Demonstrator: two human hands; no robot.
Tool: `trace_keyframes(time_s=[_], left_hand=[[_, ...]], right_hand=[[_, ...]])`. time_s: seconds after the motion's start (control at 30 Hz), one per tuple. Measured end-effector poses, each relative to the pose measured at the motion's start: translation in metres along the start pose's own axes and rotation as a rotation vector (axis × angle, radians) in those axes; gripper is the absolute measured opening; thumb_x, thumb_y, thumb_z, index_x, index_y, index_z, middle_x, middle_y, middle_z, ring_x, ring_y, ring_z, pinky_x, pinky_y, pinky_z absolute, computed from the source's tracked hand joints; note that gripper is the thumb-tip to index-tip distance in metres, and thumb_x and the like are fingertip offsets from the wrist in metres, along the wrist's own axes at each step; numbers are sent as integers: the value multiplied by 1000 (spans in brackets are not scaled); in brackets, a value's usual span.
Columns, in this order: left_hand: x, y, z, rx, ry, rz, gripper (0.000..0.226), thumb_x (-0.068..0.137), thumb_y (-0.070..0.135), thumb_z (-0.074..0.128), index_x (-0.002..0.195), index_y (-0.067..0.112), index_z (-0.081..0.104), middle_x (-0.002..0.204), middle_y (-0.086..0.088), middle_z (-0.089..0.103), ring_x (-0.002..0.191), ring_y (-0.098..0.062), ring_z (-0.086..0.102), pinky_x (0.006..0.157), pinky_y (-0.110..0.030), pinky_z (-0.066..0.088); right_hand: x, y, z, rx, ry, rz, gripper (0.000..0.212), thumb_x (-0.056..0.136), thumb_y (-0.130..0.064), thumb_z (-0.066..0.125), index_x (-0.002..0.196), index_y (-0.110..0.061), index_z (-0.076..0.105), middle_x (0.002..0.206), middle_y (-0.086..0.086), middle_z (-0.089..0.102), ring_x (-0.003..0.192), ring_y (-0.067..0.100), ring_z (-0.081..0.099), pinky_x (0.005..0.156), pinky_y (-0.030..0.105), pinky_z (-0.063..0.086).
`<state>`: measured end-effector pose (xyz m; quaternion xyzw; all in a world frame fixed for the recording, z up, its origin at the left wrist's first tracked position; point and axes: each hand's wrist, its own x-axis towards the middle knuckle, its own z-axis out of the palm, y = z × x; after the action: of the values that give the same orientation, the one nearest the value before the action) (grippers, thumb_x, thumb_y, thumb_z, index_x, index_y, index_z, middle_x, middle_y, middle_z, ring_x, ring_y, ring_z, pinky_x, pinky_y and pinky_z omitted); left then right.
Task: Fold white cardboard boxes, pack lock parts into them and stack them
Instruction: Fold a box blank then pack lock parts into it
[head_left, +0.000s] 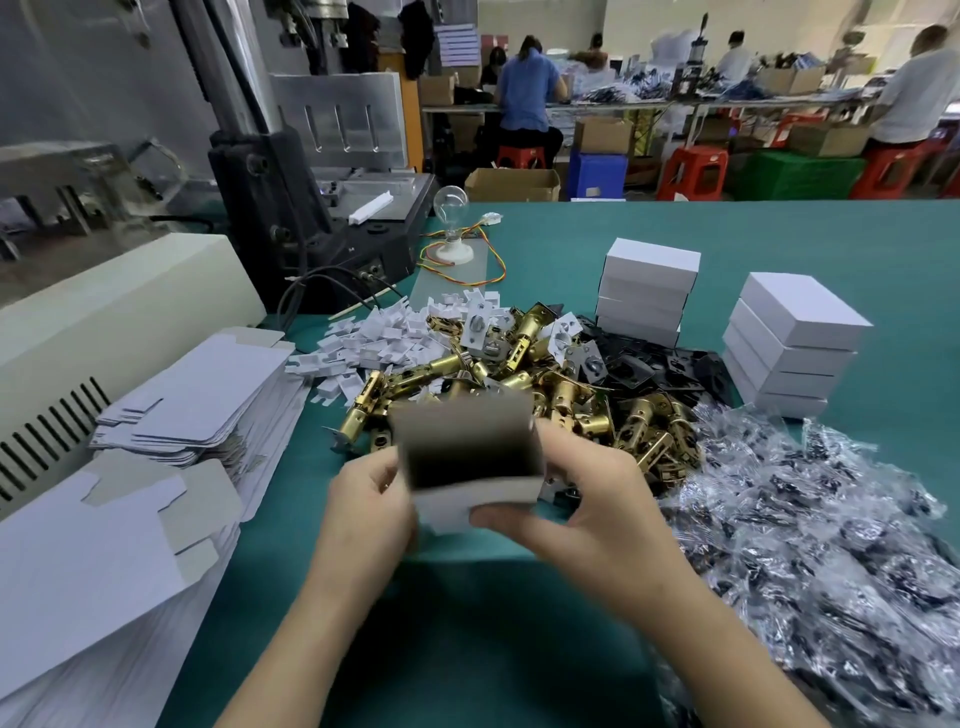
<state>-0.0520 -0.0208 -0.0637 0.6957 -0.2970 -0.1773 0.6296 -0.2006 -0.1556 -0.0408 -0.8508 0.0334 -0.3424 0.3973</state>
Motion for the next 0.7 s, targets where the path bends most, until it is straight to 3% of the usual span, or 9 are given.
trace_keyframes(time_s=[0.07, 0.13, 0.2, 0.3, 0.43, 0.57, 0.7], left_hand=[[-3, 4, 0, -83, -38, 180, 37, 99, 54, 54, 70, 37, 71, 50, 0, 51, 45, -6, 41, 46, -20, 36], [-7, 7, -2, -167, -166, 306, 46, 95, 75, 52, 106, 38, 77, 69, -5, 64, 52, -11, 48, 50, -24, 44], [-7, 6, -4, -86, -200, 393, 39, 89, 73, 64, 115, 45, 73, 81, 6, 71, 56, -10, 54, 50, -25, 48], [-7, 5, -3, -8, -197, 354, 33, 85, 59, 79, 109, 37, 76, 90, 2, 77, 68, -28, 67, 52, -35, 53], [-6, -1, -4, -1, -334, 258, 28, 79, 45, 85, 103, 33, 77, 91, 0, 78, 50, -16, 63, 47, -27, 51], [-6, -9, 1, 74, -472, 216, 26, 80, 41, 88, 102, 35, 76, 99, 2, 78, 48, -15, 66, 51, -24, 53], [-4, -12, 0, 57, -487, 180, 31, 79, 42, 89, 107, 36, 77, 96, 3, 78, 56, -14, 66, 54, -25, 52]], right_hand=[[1, 2, -3, 70, 33, 51, 44, 83, -32, 85, 122, -29, 65, 109, -21, 72, 97, 6, 70, 76, 18, 55], [1, 3, -5, 107, 45, 104, 50, 81, -33, 86, 125, -34, 63, 109, -20, 73, 97, 8, 72, 75, 26, 59], [1, 3, -5, 101, 16, 118, 50, 82, -40, 84, 127, -34, 62, 110, -19, 74, 98, 10, 73, 75, 33, 61], [1, 0, -9, 108, -5, 80, 53, 90, -64, 64, 130, -28, 61, 113, -11, 73, 100, 16, 72, 76, 34, 60], [3, -2, -24, 121, 233, 133, 60, 92, -78, 43, 123, -32, 64, 107, -5, 73, 96, 17, 69, 76, 33, 55], [10, -2, -32, -6, 339, 209, 35, 99, -59, 51, 103, -30, 71, 89, -4, 73, 82, 23, 69, 72, 47, 54], [53, 1, -43, -395, 167, 199, 10, 97, -29, 67, 103, -26, 73, 92, -12, 71, 95, 15, 64, 83, 44, 53]])
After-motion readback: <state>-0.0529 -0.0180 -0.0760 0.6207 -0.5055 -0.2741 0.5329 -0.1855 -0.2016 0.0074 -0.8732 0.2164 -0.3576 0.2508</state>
